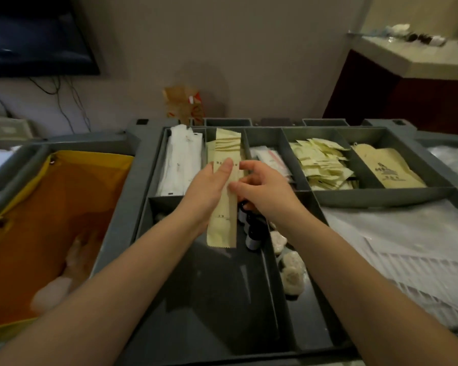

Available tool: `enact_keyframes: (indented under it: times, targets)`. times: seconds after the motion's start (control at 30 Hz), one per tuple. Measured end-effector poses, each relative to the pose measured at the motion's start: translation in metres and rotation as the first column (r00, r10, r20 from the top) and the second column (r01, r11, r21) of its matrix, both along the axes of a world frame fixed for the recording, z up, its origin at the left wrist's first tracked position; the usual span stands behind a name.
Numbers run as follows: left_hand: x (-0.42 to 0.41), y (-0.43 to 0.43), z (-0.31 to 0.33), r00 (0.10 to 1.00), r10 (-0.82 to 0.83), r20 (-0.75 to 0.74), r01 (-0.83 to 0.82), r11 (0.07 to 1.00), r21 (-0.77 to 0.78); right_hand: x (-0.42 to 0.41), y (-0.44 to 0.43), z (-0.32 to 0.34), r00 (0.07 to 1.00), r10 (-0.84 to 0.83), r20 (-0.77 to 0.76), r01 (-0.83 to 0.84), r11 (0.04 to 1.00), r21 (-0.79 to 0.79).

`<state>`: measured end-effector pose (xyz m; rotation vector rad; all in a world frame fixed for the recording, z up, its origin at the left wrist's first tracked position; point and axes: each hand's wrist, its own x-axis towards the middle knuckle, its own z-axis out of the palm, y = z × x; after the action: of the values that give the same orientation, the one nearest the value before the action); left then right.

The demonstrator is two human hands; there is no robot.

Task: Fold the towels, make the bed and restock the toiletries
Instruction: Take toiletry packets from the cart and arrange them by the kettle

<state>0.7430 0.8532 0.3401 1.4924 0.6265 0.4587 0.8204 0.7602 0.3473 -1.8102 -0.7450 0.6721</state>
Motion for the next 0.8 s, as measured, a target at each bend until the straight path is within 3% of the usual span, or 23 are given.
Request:
enact_keyframes:
  times: [0.1,0.23,0.37,0.53,0.8]
  targets:
    - [-0.001,0.018,-0.001,0.999,0.047,-0.026,-0.048,0.998,-0.044,0.027,0.025,0.011,0.997,-0.072,0.015,0.071,0.997,0.017]
    - [-0.01,0.041,-0.001,0.975,0.212,-0.064,-0.211,0.977,0.016,0.079,0.068,0.014,0.991,-0.135,0.021,0.137,0.98,-0.147]
    - [-0.018,0.047,-0.002,0.974,0.21,-0.081,-0.202,0.975,0.095,0.083,0.083,-0.008,0.948,-0.053,0.312,0.164,0.927,-0.338]
    - [0.001,0.031,0.012,0.997,0.025,-0.076,-0.005,0.968,0.253,0.074,0.032,0.011,0.882,-0.112,0.458,0.22,0.957,-0.189]
    - [0.073,-0.103,0.078,0.957,-0.285,0.05,0.218,0.824,0.524,0.092,-0.158,0.094,0.629,-0.436,0.644,0.466,0.874,0.136]
